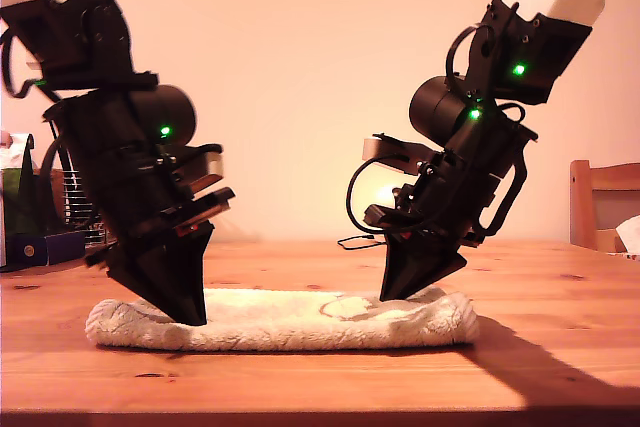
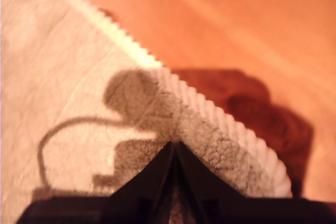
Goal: Fold the tea towel in front of you. After folding it, place it to the left side.
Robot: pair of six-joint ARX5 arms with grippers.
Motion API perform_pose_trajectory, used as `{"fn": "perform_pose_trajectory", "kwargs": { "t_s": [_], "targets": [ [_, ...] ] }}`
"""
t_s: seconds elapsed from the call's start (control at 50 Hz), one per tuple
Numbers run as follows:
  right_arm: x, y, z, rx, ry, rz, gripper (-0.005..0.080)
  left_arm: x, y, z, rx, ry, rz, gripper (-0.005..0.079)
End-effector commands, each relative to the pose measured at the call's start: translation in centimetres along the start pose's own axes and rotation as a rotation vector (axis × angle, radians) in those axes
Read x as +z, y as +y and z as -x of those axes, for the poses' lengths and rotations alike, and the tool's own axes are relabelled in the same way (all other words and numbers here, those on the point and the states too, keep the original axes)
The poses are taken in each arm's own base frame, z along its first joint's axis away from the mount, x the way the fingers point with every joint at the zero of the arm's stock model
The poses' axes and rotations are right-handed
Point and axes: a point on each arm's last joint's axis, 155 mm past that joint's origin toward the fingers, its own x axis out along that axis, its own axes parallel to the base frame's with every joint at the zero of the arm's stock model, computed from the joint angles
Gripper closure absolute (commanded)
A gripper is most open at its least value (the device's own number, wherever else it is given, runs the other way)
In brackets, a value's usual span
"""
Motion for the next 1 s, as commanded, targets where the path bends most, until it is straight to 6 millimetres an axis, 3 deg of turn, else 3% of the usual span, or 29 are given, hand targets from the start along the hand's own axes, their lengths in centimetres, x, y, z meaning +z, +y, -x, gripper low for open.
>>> {"fn": "perform_pose_trajectory", "kwargs": {
  "t_s": [0.0, 0.2, 0.38, 0.64, 0.88, 0.98],
  "targets": [
    [-4.2, 0.3, -2.0, 0.02, 0.125, -0.036, 0.0763, -0.6, 1.7, -0.6, 0.046, 0.019, 0.003, 0.0762],
    [-6.9, 1.4, -1.6, 0.038, 0.24, -0.054, 0.0763, 0.5, 2.8, -0.8, 0.104, -0.02, -0.054, 0.0762],
    [-8.4, 3.6, -1.5, 0.073, 0.32, -0.04, 0.0763, 1.3, 3.2, -2.5, 0.106, -0.046, -0.076, 0.0762],
    [-9.2, 9.0, -1.7, 0.131, 0.389, 0.062, 0.0763, 1.5, 2.6, -5.5, 0.095, -0.039, -0.11, 0.0762],
    [-9.7, 12.7, -1.7, 0.165, 0.423, 0.143, 0.0763, 4.0, 2.0, -5.2, 0.102, -0.12, -0.182, 0.0762],
    [-8.9, 13.8, -1.7, 0.166, 0.394, 0.157, 0.0763, 5.2, 1.6, -4.9, 0.086, -0.161, -0.203, 0.0762]
  ]
}}
